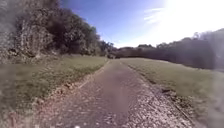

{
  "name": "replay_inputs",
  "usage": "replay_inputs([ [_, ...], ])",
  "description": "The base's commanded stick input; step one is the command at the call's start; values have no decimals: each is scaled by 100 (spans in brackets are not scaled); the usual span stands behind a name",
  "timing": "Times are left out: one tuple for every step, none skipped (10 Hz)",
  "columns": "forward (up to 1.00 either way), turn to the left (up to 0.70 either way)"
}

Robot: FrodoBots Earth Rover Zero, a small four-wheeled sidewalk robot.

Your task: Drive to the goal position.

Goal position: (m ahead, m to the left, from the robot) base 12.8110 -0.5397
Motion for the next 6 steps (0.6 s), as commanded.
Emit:
replay_inputs([
  [70,-2],
  [70,-2],
  [70,-7],
  [70,-15],
  [70,-27],
  [70,-25],
])
